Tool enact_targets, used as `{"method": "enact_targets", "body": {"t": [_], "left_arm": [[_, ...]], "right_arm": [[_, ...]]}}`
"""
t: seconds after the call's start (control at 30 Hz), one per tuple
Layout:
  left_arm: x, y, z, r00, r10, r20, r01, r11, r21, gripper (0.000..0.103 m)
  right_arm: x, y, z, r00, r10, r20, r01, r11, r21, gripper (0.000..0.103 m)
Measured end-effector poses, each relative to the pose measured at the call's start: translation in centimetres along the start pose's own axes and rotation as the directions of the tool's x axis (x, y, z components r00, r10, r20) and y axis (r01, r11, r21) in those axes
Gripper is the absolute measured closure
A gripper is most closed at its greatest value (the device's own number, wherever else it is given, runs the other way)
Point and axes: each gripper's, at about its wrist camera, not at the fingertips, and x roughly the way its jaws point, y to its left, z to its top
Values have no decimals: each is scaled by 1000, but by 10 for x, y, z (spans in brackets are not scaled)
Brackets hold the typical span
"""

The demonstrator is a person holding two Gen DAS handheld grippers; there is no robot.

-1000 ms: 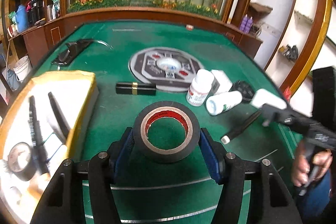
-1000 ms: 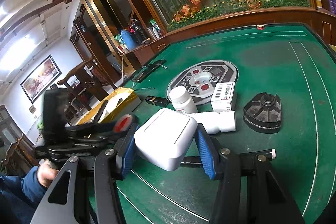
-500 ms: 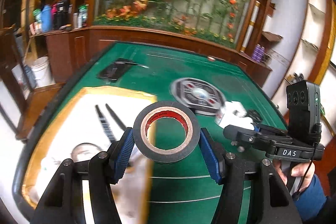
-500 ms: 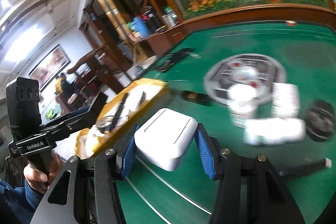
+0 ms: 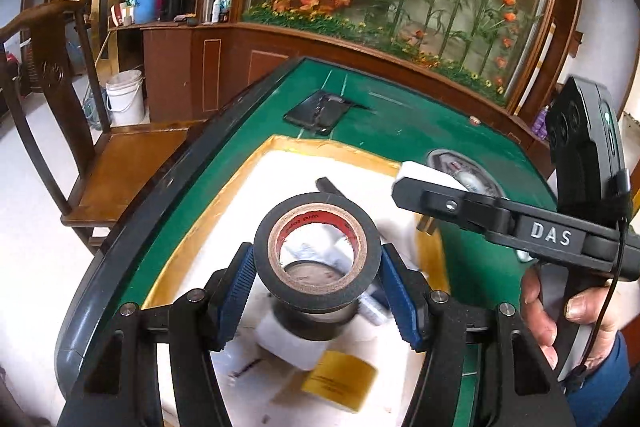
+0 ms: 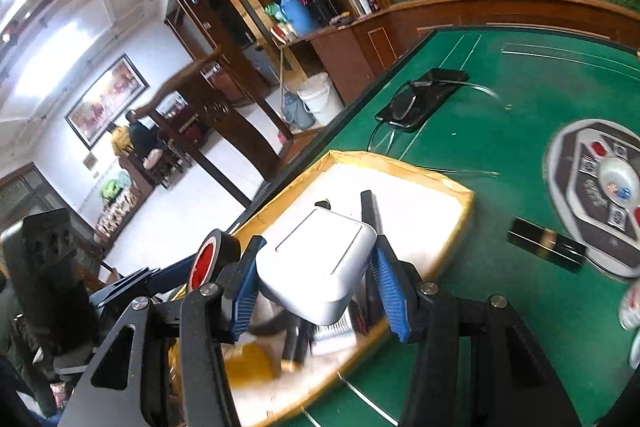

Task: Organize rigid objects
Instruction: 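Carry the tape and white box into the tray and open both tools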

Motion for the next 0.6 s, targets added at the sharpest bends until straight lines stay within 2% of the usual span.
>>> {"method": "enact_targets", "body": {"t": [0.2, 0.33, 0.6], "left_arm": [[14, 9, -7, 1000, -1, -29, 1, 1000, 7, 37], [19, 5, -11, 999, 20, -40, -18, 999, 45, 37], [23, 1, -12, 997, 30, -66, -25, 997, 79, 37]], "right_arm": [[31, 11, 1, 998, -49, -47, 48, 999, -24, 50], [40, 10, 0, 996, -57, -72, 56, 998, -19, 50], [50, 22, 3, 996, -61, -61, 59, 998, -35, 50]]}}
